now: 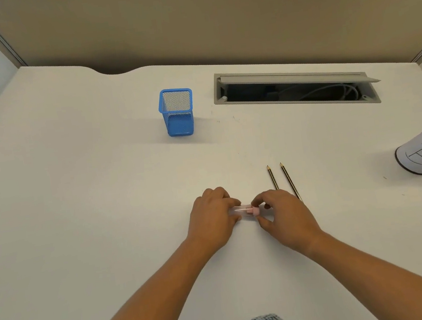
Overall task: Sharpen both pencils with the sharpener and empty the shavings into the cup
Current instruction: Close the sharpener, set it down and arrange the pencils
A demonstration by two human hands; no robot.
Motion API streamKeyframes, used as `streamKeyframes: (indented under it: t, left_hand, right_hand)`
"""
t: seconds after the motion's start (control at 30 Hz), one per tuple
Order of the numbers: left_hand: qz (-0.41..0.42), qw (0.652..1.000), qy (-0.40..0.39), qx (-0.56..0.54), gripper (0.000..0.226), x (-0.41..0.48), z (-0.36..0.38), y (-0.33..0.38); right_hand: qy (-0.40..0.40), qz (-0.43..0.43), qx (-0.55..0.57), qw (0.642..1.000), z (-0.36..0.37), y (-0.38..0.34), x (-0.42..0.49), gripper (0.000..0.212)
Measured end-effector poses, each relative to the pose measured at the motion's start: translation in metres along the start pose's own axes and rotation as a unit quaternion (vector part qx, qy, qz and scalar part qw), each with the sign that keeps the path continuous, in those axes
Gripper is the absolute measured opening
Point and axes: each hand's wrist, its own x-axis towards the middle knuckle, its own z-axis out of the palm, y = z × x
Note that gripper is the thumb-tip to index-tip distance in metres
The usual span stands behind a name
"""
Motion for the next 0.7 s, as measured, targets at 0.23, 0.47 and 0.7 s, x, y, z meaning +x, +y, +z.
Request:
streamKeyframes:
  t: [0.23,0.47,0.7]
  left_hand:
    - [-0.015,1.0,-0.001,-0.003,0.047,0.003,0.006,-0.004]
    - [-0.034,0.998,0.037,-0.026,0.069,-0.003,-0.008,-0.004]
    - [-0.037,0.993,0.094,-0.058,0.045,0.005,-0.02,0.008]
  right_hand:
    - [-0.013,-0.001,-0.002,1.0,-0.001,0.0,0.003,0.021]
    - [0.027,0.009,0.028,0.999,-0.021,0.001,0.004,0.035]
    - [0.11,0.106,0.071,0.986,-0.044,0.026,0.009,0.023]
